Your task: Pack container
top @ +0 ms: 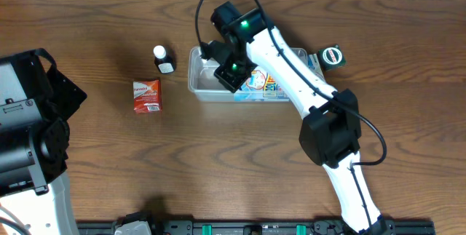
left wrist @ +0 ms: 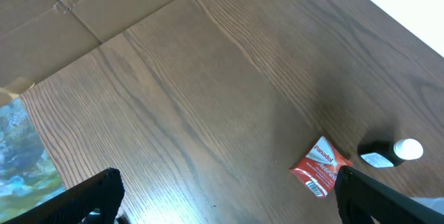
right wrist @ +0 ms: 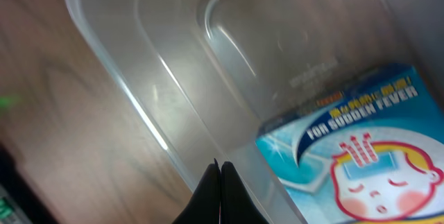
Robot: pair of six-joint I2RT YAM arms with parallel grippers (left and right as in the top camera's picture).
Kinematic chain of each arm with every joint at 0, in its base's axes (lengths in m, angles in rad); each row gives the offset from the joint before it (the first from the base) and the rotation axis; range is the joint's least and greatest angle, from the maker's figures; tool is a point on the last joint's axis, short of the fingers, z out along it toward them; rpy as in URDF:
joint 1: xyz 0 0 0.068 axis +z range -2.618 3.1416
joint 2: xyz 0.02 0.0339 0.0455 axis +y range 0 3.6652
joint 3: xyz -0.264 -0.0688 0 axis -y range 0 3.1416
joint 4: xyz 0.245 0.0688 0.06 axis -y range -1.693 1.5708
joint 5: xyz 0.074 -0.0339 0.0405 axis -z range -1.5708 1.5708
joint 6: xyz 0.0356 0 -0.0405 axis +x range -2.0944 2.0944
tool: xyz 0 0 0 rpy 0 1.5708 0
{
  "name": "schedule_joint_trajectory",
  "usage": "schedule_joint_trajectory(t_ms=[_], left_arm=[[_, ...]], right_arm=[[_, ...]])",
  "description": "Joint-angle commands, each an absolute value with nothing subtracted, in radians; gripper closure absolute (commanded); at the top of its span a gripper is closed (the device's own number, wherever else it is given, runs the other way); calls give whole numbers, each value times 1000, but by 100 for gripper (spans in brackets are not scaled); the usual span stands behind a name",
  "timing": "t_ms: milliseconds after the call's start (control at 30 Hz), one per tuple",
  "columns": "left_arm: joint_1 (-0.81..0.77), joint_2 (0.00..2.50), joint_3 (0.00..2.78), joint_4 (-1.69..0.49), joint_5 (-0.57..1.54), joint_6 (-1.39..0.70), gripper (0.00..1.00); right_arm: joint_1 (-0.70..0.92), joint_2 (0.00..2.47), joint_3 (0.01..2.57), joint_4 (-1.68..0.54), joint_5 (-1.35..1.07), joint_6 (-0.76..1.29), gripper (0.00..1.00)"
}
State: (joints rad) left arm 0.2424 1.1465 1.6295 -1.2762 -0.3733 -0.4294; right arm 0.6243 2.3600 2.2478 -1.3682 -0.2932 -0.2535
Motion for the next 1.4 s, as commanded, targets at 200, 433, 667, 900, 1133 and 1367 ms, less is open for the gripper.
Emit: schedule_joint_trajectory(t_ms=[200, 433, 667, 900, 1133, 1367], left_arm=[[249, 1150, 1649, -1279, -386, -424, 2], [249, 1149, 1649, -1279, -386, -424, 2], [249, 1150, 1649, -1279, -386, -424, 2], [249, 1149, 1649, -1279, -386, -424, 2], [249, 1149, 1649, -1279, -386, -424, 2], [249, 1150, 1649, -1279, -386, -424, 2]], right_arm=[[593, 2360, 2287, -1272, -244, -208, 91], [443, 2360, 2465, -1319, -19, 9, 87], [252, 2360, 2526, -1474, -17, 38, 80], [188, 2360, 2523, -1513, -30, 36, 88], [190, 2362, 2516, -1409, 4, 30, 99], [197, 2362, 2424, -1285, -28, 48, 99]])
